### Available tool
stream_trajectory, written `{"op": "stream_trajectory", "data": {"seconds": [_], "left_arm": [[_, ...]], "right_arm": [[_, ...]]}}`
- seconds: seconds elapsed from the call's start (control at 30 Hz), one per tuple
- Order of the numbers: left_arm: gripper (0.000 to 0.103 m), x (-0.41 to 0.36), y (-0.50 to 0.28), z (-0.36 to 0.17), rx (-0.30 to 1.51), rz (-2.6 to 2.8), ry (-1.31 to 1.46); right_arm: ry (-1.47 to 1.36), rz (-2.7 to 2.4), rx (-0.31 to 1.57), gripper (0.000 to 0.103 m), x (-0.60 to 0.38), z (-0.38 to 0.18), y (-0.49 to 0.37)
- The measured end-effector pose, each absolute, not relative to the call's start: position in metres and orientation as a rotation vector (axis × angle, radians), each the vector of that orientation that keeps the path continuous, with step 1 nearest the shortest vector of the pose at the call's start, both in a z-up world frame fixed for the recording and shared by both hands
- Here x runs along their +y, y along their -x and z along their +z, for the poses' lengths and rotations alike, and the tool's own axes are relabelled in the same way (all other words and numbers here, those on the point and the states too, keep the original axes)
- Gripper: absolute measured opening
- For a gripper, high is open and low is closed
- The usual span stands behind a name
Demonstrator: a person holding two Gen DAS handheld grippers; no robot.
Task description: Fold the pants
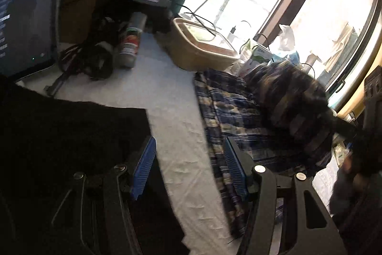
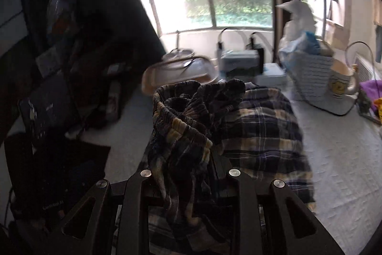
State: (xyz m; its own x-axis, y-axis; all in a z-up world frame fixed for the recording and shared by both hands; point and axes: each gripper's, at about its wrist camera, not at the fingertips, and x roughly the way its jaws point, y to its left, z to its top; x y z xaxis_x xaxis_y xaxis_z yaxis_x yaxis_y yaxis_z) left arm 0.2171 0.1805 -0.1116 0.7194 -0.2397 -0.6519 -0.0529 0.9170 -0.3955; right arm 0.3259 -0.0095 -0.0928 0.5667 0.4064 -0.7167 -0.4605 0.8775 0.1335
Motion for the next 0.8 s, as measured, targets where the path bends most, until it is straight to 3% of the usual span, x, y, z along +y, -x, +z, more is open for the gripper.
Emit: {"op": "stream_trajectory", "data": {"seconds": [0.1, 0.2, 0.33, 0.37, 0.8], "left_arm": [[0.059, 0.189, -0.213, -0.109, 0.76, -0.095, 0.401], [0.059, 0.192, -0.211, -0.107, 0.758, -0.086, 0.401], [0.059, 0.186, -0.214, -0.108, 0.766, -0.084, 0.389], [0.059, 0.184, -0.215, -0.108, 0.768, -0.083, 0.383], [0.059, 0.121, -0.246, -0.075, 0.751, -0.186, 0.251]], "right_arm": [[0.113, 0.513, 0.869, 0.028, 0.006, -0.111, -0.324], [0.124, 0.533, 0.916, 0.036, 0.011, -0.125, -0.325], [0.123, 0.625, 0.956, 0.081, 0.015, -0.133, -0.318], [0.125, 0.652, 0.959, 0.086, 0.016, -0.133, -0.314], [0.062, 0.563, 0.827, 0.086, -0.074, -0.106, -0.315]]}}
